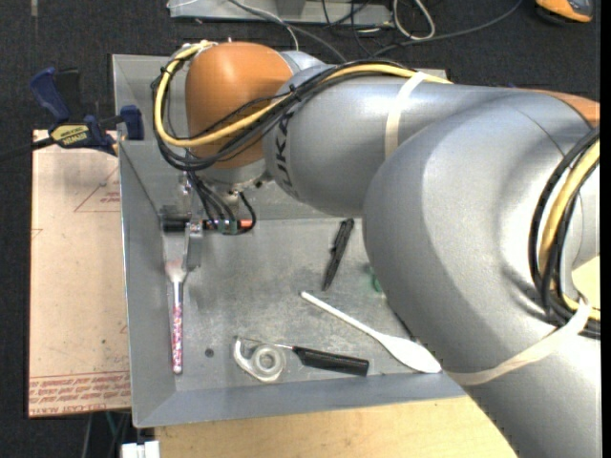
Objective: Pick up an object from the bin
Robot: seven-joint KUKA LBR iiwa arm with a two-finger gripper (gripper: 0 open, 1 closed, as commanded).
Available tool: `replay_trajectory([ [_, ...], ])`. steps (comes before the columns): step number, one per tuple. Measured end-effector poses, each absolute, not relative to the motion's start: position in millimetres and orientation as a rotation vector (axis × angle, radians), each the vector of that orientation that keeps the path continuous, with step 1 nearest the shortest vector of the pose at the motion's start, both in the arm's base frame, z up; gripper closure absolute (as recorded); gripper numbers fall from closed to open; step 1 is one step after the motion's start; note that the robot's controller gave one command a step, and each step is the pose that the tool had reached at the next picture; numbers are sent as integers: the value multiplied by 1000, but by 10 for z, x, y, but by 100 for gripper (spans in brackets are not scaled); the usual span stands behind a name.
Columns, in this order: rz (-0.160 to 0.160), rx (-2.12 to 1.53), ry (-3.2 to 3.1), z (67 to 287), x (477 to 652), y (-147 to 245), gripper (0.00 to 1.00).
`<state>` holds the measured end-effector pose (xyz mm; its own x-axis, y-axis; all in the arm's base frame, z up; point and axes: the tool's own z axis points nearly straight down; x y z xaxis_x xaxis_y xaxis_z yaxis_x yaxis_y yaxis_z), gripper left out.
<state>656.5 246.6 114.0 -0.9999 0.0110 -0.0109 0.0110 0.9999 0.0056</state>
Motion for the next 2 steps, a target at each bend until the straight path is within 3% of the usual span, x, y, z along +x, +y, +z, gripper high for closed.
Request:
replay_trajectory([
  [1, 8, -595, 3084, 997, 6321, 2534, 0],
  [2, 8, 257, 3136, 714, 6516, 2529, 0],
])
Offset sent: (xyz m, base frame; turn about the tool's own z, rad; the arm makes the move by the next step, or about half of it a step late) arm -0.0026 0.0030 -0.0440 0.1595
